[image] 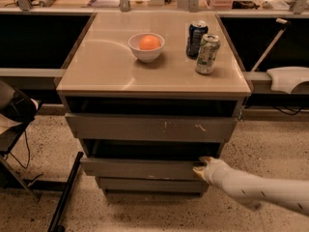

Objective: Open middle drawer

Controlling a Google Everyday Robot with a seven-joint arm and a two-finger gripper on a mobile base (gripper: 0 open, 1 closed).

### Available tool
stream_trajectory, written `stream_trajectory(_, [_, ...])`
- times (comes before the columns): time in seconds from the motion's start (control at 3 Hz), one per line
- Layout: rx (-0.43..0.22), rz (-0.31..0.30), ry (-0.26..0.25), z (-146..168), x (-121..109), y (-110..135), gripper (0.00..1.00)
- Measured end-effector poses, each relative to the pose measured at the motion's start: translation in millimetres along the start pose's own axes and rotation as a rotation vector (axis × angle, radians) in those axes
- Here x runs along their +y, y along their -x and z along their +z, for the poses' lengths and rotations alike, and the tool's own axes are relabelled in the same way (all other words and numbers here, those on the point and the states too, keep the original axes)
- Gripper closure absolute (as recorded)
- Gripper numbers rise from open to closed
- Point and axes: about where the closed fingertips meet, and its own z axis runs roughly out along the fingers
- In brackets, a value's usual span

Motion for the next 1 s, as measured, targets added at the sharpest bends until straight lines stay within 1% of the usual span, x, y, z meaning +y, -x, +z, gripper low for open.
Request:
stream_trajectory(0.33, [-0.002,0.114,-0.079,-54.5,38.0,-38.2,1.00])
stream_trajectory(0.67, [0.039,0.213,-0.133,-101.0,91.9,-88.0,1.00])
stream_trajectory(1.0, [0.068,0.210,-0.161,-123.4,109.4,-111.2,0.81])
